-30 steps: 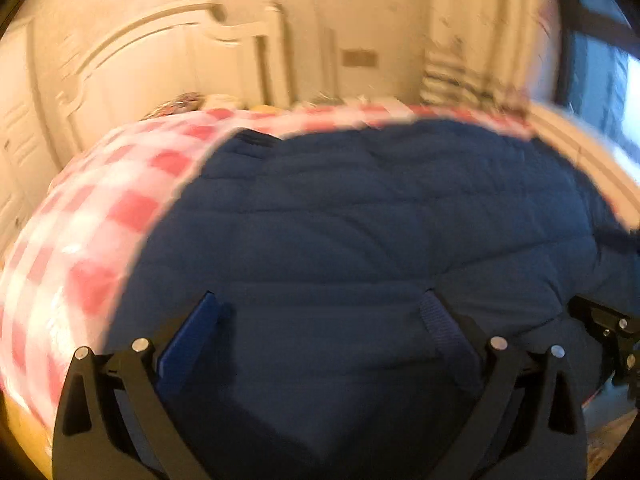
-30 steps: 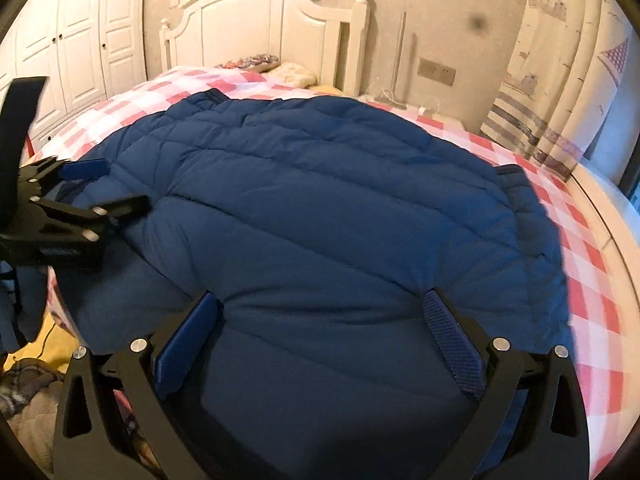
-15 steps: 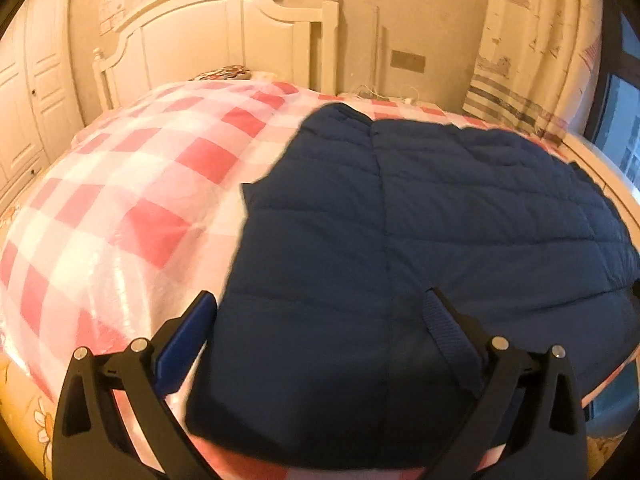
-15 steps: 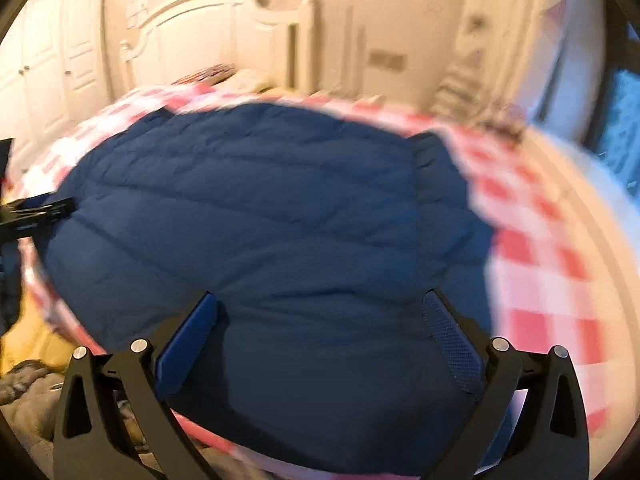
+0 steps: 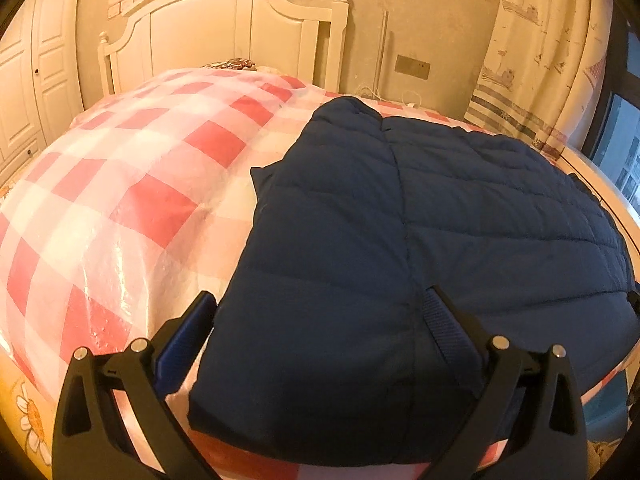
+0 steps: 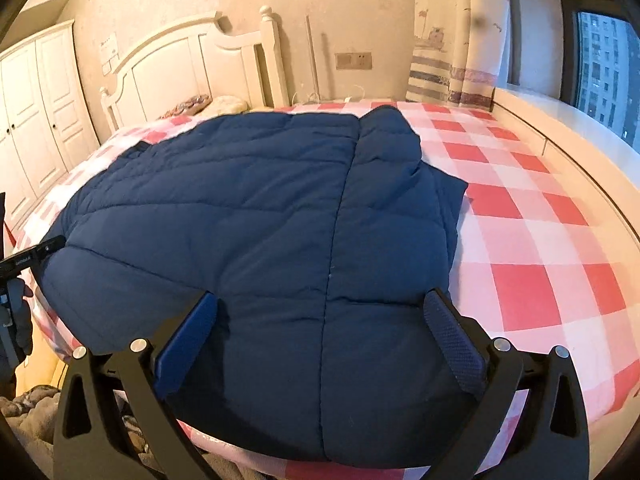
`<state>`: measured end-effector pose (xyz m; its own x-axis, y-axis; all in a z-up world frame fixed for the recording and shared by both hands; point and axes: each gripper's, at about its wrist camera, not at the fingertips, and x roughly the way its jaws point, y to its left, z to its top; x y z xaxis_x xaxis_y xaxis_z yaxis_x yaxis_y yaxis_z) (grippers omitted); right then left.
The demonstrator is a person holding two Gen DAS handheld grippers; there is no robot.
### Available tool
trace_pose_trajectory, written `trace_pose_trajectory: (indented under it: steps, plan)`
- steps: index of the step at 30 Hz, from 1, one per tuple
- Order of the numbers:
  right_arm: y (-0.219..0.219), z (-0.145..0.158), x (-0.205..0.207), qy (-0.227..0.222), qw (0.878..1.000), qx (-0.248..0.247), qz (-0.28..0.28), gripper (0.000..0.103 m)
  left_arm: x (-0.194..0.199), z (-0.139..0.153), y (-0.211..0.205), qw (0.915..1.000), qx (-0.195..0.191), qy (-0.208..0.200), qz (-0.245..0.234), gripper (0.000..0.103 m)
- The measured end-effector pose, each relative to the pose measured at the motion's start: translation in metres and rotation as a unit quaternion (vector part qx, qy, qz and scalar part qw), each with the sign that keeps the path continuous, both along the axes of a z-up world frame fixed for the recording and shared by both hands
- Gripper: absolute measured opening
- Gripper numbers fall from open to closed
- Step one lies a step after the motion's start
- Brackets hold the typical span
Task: Fold large clothes
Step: 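Smooth the folded jacket edges with both tools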
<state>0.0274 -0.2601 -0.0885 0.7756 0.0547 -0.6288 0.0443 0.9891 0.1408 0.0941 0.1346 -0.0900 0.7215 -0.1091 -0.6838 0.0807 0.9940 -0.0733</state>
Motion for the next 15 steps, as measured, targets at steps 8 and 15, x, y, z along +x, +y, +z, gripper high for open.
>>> trace_pose_trajectory:
  steps: [8,15]
  plan:
    - [-0.007,0.001,-0.003,-0.008,1.0,0.016,-0.006,0.099,-0.003,-0.001,0.002,0.9999,-0.011,-0.01,0.003,0.101]
    - [0.03,0.043,-0.008,-0.028,0.999,-0.015,-0.015,0.098,-0.031,0.054,-0.015,0.9942,-0.023,-0.102,0.021,0.101]
